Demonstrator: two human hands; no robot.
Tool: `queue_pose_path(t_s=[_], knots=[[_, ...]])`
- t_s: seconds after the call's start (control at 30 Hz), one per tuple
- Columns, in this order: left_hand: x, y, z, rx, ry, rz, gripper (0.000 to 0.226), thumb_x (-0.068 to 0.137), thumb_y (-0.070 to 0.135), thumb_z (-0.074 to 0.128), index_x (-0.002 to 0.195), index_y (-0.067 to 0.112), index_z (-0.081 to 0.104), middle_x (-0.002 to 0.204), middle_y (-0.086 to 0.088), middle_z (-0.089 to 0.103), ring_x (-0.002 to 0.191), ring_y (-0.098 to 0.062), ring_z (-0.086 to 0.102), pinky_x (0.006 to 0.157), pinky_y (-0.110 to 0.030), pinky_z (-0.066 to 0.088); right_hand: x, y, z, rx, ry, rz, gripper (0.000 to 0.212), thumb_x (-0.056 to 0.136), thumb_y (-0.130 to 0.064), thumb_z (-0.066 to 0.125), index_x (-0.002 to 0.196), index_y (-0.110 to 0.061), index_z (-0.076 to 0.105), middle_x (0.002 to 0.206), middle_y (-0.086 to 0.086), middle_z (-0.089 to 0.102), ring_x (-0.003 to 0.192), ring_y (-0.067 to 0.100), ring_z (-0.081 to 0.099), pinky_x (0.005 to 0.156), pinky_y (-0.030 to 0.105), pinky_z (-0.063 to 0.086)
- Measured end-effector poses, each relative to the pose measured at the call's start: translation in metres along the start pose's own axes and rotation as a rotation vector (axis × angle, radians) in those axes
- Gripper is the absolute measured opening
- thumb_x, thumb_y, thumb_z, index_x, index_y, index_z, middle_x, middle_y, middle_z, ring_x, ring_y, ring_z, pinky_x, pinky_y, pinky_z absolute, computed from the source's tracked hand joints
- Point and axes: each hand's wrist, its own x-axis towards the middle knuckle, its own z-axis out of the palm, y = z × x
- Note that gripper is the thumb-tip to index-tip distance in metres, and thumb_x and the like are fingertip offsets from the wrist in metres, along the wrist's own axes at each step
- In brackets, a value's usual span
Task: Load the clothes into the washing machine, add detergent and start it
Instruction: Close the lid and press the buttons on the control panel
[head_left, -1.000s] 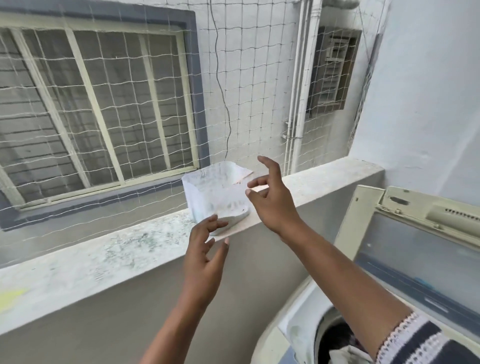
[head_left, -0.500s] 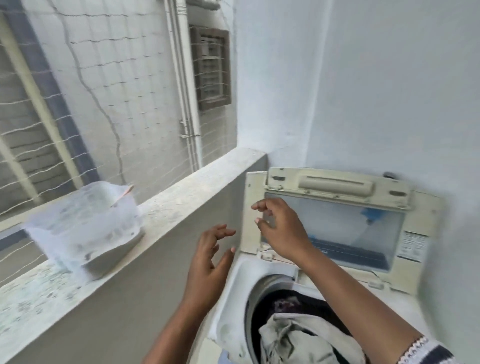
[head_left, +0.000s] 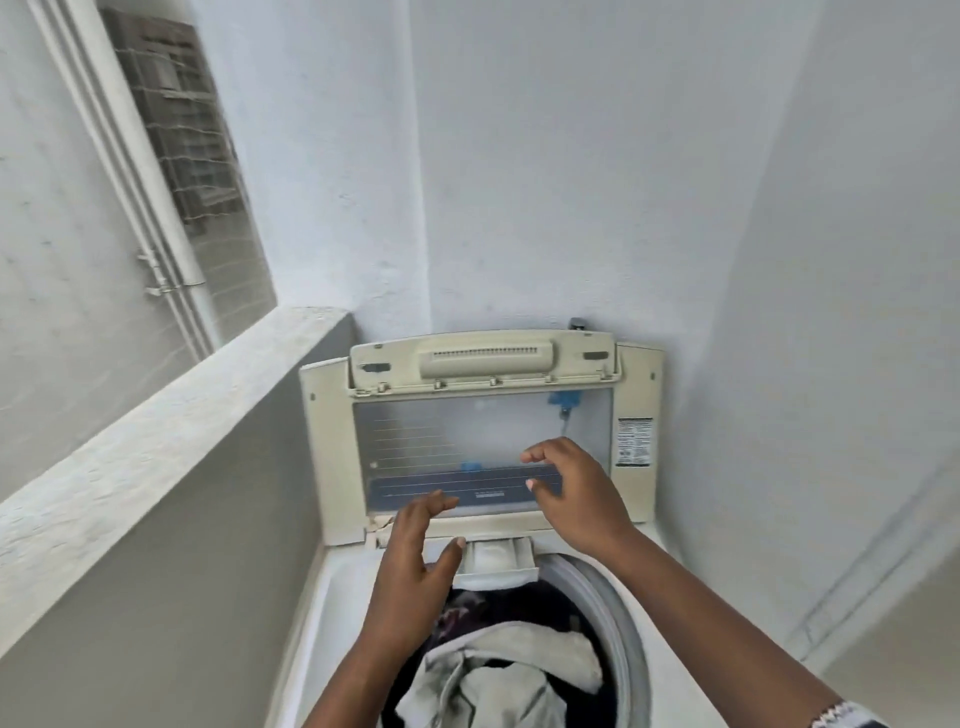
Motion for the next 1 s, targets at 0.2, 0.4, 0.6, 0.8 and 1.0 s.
queue_pose_path(t_s=[0.2, 0.4, 0.6, 0.8, 1.0], knots=[[0.026, -0.028, 0.029, 0.169, -0.069, 0.008, 0.053, 0.09, 0.018, 0.067, 0.137, 0.029, 0.044, 0.134, 0.015, 0.044, 0.124, 0.003, 0.042, 0.094, -0.005, 0.03, -0.001, 0.048, -0.001, -0.145, -0.031, 0.066, 0.032, 0.086, -0.017, 0.068, 0.117, -0.024, 0.064, 0.121, -0.012, 0.059, 0.112, 0.01, 0.056, 0.092, 0.022, 0.042], [0.042, -0.074, 0.052, 0.42, -0.263, -0.118, 0.092, 0.088, 0.03, 0.069, 0.155, 0.016, 0.008, 0.162, -0.005, 0.003, 0.15, -0.021, 0.006, 0.118, -0.029, 0.016, -0.003, 0.095, 0.015, -0.343, -0.164, 0.08, 0.055, 0.079, -0.024, 0.07, 0.131, -0.026, 0.055, 0.132, -0.01, 0.054, 0.114, 0.016, 0.057, 0.097, 0.032, 0.043], [0.047, -0.116, 0.064, 0.724, -0.294, -0.078, 0.108, 0.088, 0.042, 0.064, 0.152, 0.007, -0.016, 0.154, -0.004, -0.029, 0.151, -0.027, -0.011, 0.121, -0.036, 0.004, -0.007, 0.134, 0.041, -0.543, -0.272, 0.048, 0.082, 0.086, -0.036, 0.065, 0.154, -0.024, 0.022, 0.156, -0.005, 0.027, 0.144, 0.015, 0.028, 0.115, 0.035, 0.024], [0.048, -0.157, 0.071, 0.882, -0.281, -0.067, 0.122, 0.069, 0.051, 0.08, 0.155, 0.004, 0.008, 0.162, -0.018, 0.01, 0.147, -0.034, 0.023, 0.113, -0.049, 0.035, -0.016, 0.161, 0.071, -0.626, -0.334, -0.011, 0.101, 0.073, -0.042, 0.079, 0.154, -0.017, 0.025, 0.16, 0.001, 0.025, 0.148, 0.021, 0.027, 0.119, 0.042, 0.017], [0.048, -0.168, 0.078, 0.924, -0.254, -0.083, 0.125, 0.06, 0.048, 0.088, 0.152, 0.005, 0.015, 0.152, -0.019, 0.035, 0.141, -0.033, 0.033, 0.106, -0.052, 0.043, -0.026, 0.18, 0.094, -0.739, -0.323, -0.075, 0.123, 0.06, -0.051, 0.085, 0.157, -0.012, 0.02, 0.165, 0.007, 0.016, 0.152, 0.023, 0.012, 0.116, 0.058, 0.013]])
